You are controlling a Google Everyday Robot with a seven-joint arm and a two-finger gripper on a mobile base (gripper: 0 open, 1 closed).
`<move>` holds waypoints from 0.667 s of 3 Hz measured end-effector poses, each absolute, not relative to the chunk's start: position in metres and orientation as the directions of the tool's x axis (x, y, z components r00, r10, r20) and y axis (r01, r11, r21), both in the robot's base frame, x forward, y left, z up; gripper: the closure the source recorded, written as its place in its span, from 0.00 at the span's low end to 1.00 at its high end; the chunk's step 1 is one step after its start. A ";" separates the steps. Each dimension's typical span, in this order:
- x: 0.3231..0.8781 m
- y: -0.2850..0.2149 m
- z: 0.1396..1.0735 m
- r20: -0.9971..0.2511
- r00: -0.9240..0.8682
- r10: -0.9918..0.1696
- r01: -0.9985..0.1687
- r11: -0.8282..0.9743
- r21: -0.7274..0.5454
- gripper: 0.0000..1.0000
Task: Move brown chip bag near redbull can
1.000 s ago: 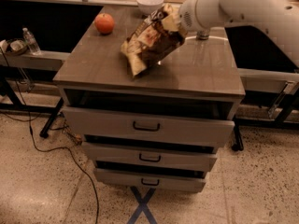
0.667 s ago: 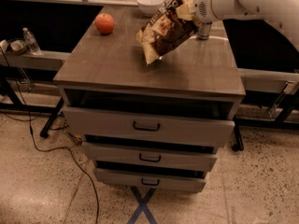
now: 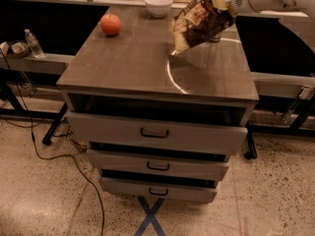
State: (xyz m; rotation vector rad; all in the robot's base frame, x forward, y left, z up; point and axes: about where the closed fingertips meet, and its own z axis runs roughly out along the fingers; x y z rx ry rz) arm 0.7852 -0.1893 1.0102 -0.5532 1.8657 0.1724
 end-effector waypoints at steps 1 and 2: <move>0.792 -0.234 0.994 -0.918 -0.298 -0.261 -0.391 0.911 -0.132 1.00; 0.798 -0.259 0.963 -0.903 -0.353 -0.244 -0.370 0.923 -0.105 1.00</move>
Offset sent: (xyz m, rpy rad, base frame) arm 0.0154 -0.0964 -0.0578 0.0167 0.0813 -0.1403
